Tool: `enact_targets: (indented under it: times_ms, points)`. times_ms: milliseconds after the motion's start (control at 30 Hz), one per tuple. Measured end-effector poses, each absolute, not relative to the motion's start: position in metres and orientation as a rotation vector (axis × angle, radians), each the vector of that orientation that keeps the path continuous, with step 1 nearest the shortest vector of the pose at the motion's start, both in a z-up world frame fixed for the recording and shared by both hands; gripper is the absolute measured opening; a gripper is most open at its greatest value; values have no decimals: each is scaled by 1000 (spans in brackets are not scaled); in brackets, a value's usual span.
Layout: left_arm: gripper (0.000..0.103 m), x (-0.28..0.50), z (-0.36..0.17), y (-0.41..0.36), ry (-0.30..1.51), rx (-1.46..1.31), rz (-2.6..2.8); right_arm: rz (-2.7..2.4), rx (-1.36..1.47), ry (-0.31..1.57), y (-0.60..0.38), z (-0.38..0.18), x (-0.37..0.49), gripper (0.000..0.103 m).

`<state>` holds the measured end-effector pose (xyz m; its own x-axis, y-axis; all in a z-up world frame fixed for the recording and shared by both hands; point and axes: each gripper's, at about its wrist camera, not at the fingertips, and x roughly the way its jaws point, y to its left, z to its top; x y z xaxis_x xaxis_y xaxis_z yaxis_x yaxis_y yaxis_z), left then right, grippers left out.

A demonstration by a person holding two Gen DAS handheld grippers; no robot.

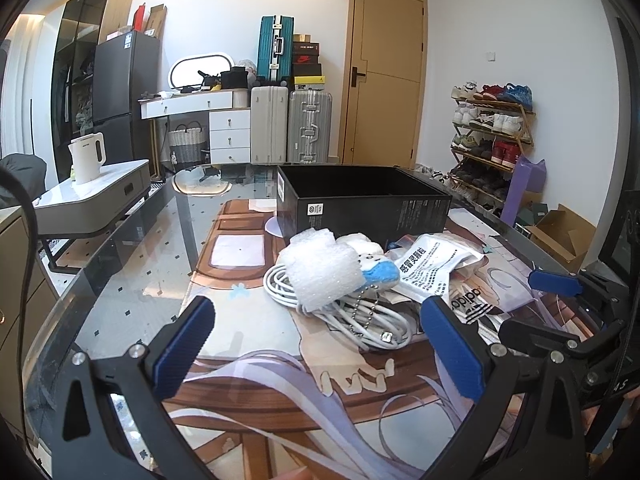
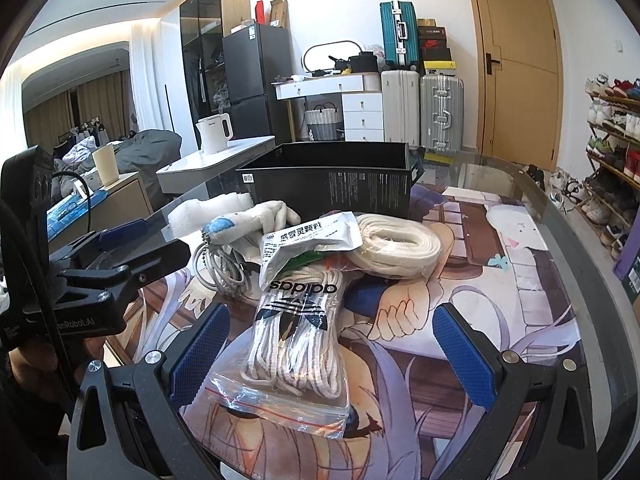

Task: Organize soft objects
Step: 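Move both tools toward the pile of items beside the black box, then grasp the white foam piece with the left tool while the right tool grasps the adidas bag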

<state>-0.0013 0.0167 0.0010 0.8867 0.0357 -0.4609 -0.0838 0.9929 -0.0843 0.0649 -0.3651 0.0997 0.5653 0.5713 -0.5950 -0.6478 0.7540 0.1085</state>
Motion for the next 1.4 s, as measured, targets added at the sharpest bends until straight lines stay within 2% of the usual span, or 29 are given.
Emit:
enact_targets:
  times_ms: [933,1133,1200,1267,1400]
  points:
    - [103,12,12,37,510,-81,96,709,-232,752,-315,82,77,101]
    - [103,15,13,36,520,-67,85,725,-260,785,-307,74,80,77]
    - [103,16,13,36,524,-64,83,725,-274,793,-306,72,78,63]
    - [103,17,13,36,524,-65,83,719,-279,788,-308,71,77,55]
    - [103,17,13,37,521,-64,90,723,-261,785,-318,74,77,46]
